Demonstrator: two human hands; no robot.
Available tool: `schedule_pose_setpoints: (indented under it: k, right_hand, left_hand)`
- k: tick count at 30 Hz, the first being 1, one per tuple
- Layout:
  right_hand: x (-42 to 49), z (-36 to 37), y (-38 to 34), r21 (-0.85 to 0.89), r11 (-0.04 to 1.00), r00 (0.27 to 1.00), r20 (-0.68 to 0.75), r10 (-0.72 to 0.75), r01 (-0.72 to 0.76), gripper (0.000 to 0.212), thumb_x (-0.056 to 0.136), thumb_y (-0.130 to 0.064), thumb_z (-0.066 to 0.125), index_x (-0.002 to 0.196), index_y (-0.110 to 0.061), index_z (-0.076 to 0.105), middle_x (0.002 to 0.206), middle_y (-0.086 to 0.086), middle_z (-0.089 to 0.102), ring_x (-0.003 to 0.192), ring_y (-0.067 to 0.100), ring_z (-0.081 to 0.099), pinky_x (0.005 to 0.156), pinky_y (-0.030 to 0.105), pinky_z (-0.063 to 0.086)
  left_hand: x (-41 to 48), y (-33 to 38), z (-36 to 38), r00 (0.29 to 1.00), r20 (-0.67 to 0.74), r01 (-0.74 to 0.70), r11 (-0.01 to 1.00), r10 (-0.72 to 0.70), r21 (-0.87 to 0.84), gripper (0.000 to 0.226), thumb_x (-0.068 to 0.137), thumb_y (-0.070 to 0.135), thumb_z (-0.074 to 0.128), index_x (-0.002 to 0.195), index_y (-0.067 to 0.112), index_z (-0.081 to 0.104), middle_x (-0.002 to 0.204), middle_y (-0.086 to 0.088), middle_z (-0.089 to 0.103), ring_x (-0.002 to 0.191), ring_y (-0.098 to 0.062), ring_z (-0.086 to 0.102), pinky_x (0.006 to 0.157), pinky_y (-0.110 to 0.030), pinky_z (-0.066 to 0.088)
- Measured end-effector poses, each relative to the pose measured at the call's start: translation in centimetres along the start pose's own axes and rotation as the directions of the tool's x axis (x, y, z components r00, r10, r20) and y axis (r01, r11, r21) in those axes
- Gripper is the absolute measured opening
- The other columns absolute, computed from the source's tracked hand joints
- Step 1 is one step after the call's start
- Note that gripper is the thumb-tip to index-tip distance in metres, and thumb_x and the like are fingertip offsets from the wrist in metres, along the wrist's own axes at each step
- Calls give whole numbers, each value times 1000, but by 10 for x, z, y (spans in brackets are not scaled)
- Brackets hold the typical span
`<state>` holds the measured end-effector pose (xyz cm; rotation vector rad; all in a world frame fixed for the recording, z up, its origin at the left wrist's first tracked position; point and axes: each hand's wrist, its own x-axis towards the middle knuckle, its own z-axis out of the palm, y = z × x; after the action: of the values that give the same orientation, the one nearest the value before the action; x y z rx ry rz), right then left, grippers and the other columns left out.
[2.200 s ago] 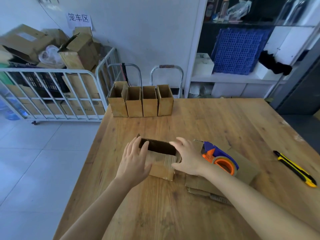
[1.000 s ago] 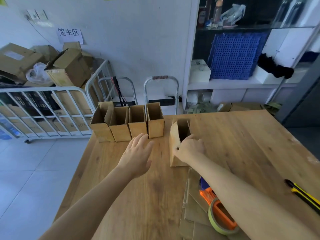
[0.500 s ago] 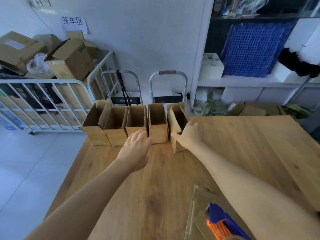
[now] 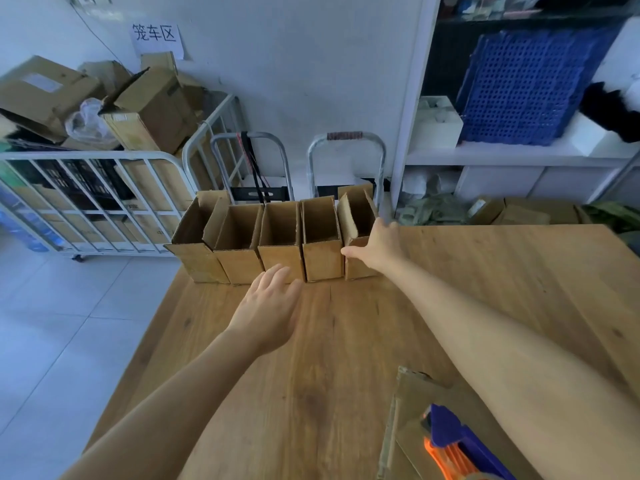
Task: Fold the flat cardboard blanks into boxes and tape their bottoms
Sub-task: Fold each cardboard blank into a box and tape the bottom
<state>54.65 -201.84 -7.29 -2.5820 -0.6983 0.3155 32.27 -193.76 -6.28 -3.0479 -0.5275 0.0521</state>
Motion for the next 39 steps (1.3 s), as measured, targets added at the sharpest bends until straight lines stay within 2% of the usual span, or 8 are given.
schedule_pose_setpoints:
  k: [8,18,20,23,26,30,34,39]
  right_hand:
    - [-73,-42,24,32,999,999,16,-39,38,89,78,-44,74,145,-12,26,143,14,36,123,30,46,88,37,47]
    - [-237,-69,127,-8,999,956,291,39,-39,70,84,-35,69,144,-15,39,147,6,42,131,21,44,102,31,39]
    - [-261,-66,148,-26,997,935,347,77,-72,68,79,-39,70,138,-15,47,138,3,51,124,20,50,97,30,43]
    - [-286,-58,166,-65,997,918,390,72,-51,29,76,-34,71,94,-14,60,89,1,61,88,23,62,61,24,41]
    - [-297,-45,173,-62,997,941,335,54,-35,30,80,-23,69,68,-22,41,80,-2,55,74,18,55,52,22,32]
    - [-299,-40,177,-140,990,979,195,54,-27,24,88,-16,56,71,-24,42,84,-1,56,73,17,50,53,21,33]
    - [-298,-44,199,-66,992,982,151,118,-109,6,88,-18,59,86,-20,54,92,0,64,79,16,58,67,25,51]
    - [-292,-72,249,-58,959,958,68,279,-276,27,86,-9,51,67,-23,39,77,0,54,76,23,55,58,27,38]
  left_hand:
    - [-24,42,-20,999,-35,-36,999,35,-29,55,94,31,54,144,19,35,155,-7,23,147,-28,9,118,-40,11]
    - [-106,136,-6,989,87,-110,986,121,-128,63,97,34,48,152,21,19,160,-8,8,148,-26,-1,119,-37,5]
    - [-120,149,2,987,112,-98,982,116,-160,62,97,33,46,151,21,19,160,-7,9,148,-24,-1,119,-34,5]
    - [-134,163,11,982,153,-86,983,111,-164,60,99,30,42,152,20,17,159,-5,9,148,-23,0,118,-32,4]
    - [-140,174,15,982,150,-88,982,114,-167,58,100,29,39,152,20,16,159,-5,10,147,-23,2,118,-32,5]
    - [-138,185,16,984,124,-107,979,130,-175,58,97,22,41,151,20,19,158,-6,14,147,-23,5,118,-32,9]
    - [-130,200,12,983,96,-138,972,158,-193,59,96,21,45,150,20,22,158,-6,15,147,-23,6,118,-34,12]
    - [-119,220,12,970,107,-199,967,218,-162,56,97,25,45,148,17,25,157,-10,14,147,-27,6,119,-36,10]
